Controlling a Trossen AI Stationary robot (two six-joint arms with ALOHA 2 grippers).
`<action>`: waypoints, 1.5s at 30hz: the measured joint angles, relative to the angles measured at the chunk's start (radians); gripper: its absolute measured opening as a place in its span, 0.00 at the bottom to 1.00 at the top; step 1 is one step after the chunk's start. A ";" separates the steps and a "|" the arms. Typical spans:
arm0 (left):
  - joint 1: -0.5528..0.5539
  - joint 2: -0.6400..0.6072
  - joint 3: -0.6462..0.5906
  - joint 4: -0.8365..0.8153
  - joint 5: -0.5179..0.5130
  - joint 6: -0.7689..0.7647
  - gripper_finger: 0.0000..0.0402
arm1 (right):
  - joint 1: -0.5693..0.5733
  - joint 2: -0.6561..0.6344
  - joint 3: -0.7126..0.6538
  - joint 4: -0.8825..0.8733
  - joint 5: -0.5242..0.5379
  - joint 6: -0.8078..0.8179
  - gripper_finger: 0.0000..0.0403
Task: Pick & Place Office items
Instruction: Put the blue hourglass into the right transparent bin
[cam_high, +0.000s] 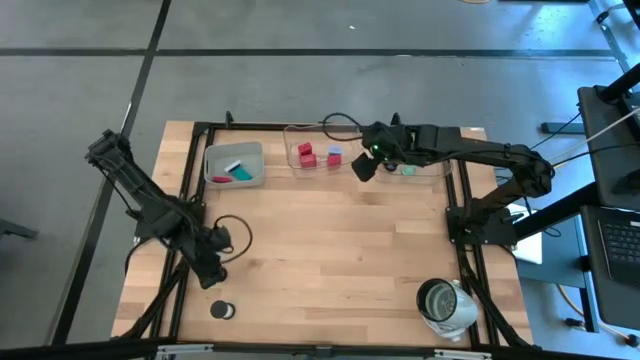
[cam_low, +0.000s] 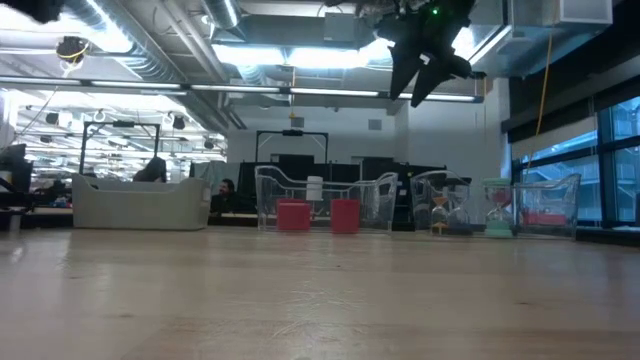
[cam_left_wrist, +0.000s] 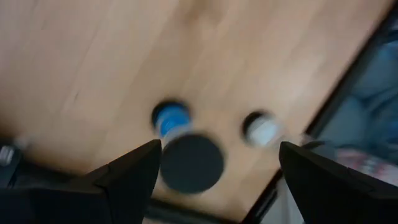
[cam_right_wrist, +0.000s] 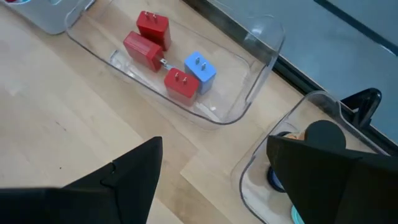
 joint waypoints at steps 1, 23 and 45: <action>-0.014 0.017 0.000 -0.015 0.013 -0.029 0.80 | 0.004 0.000 0.000 0.000 0.003 0.000 0.73; -0.042 0.228 0.000 -0.043 0.053 -0.174 0.79 | 0.014 0.000 0.000 0.000 0.026 -0.012 0.73; 0.064 0.136 0.002 -0.038 -0.227 -0.102 0.54 | 0.023 0.000 0.000 0.015 0.100 -0.080 0.73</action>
